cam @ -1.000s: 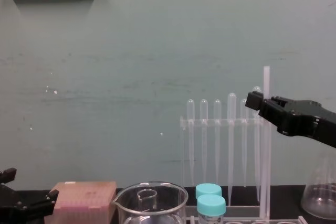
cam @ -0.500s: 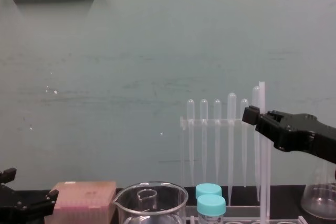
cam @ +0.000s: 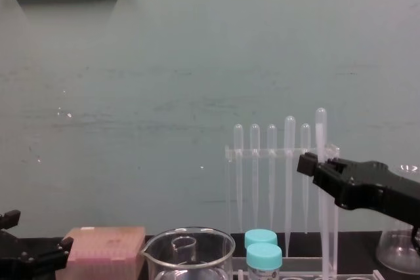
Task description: Pick up the stirring rod with one hand, then place it down.
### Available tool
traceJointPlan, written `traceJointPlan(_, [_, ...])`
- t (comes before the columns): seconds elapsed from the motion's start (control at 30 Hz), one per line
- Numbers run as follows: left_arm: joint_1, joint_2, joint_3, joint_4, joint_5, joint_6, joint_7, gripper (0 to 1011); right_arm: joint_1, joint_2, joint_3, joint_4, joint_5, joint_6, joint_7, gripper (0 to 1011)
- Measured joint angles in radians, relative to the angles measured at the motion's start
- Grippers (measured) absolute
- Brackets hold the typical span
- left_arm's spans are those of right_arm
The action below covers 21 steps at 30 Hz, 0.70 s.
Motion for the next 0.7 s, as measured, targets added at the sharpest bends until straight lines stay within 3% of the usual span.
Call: traceJointPlan(0.7, [0.0,0.0,0.0,0.0,0.0,0.0,0.0,1000,0.002,-0.015,-0.007,0.06,-0.022,0.015,0.0,69])
